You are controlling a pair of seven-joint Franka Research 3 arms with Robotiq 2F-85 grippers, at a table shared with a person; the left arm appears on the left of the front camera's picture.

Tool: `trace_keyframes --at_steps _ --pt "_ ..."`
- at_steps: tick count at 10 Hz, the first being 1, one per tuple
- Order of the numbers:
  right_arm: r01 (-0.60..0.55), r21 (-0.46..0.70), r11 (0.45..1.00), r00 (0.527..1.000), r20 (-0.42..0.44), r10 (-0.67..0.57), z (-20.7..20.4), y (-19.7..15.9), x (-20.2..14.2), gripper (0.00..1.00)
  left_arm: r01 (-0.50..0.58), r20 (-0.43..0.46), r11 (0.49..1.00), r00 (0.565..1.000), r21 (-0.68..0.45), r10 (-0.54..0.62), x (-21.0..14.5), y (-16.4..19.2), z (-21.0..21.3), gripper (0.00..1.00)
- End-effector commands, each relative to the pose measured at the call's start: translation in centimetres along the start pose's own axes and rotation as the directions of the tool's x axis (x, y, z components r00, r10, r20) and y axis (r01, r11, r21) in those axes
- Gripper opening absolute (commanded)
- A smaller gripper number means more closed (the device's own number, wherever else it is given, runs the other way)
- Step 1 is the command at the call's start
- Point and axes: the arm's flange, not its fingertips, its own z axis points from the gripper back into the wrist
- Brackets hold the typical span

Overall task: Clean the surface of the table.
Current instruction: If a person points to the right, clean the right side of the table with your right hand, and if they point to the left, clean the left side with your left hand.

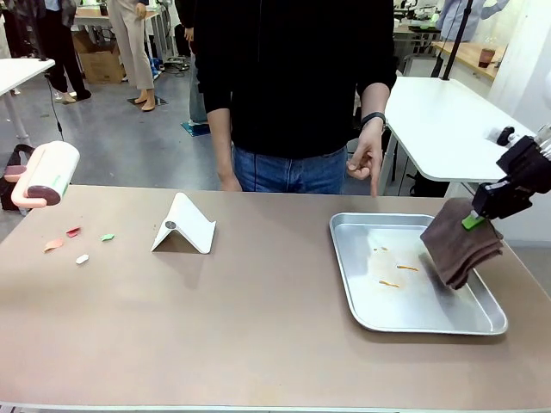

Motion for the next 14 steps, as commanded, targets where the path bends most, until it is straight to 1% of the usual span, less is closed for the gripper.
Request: trace_keyframes --at_steps 1,4,5,7,10,11,14 --pt "0.044 -0.101 0.994 0.997 0.066 -0.037 -1.4 0.6 0.7 0.08 0.016 -0.008 1.0 1.0 -0.017 -0.017 -0.2 -0.4 0.1 0.0" --pt "0.079 -0.148 0.986 0.989 0.134 -0.059 -2.9 0.3 1.7 0.08 0.016 -0.008 1.0 1.0 -0.017 -0.017 -0.2 -0.4 0.1 0.0" --pt "0.09 -0.145 0.985 0.984 0.167 -0.065 -3.2 0.5 1.9 0.08 0.016 -0.008 1.0 1.0 -0.017 -0.017 -0.2 -0.4 0.1 0.0" --pt "0.09 -0.169 0.982 0.987 0.15 -0.065 -4.4 0.7 2.4 0.08 0.016 -0.008 1.0 1.0 -0.017 -0.017 -0.2 -0.4 0.1 0.0" --pt "0.068 -0.152 0.986 0.99 0.131 -0.048 -5.6 1.3 2.8 0.08 0.016 -0.008 1.0 1.0 -0.017 -0.017 -0.2 -0.4 0.1 0.0" --pt "0.051 -0.129 0.99 0.992 0.122 -0.035 -6.4 1.6 2.9 0.08 0.016 -0.008 1.0 1.0 -0.017 -0.017 -0.2 -0.4 0.1 0.0" --pt "-0.029 -0.01 1.0 0.999 0.024 0.03 -9.6 3.3 3.3 0.08 0.016 -0.008 1.0 1.0 -0.017 -0.017 -0.2 -0.4 0.1 0.0"
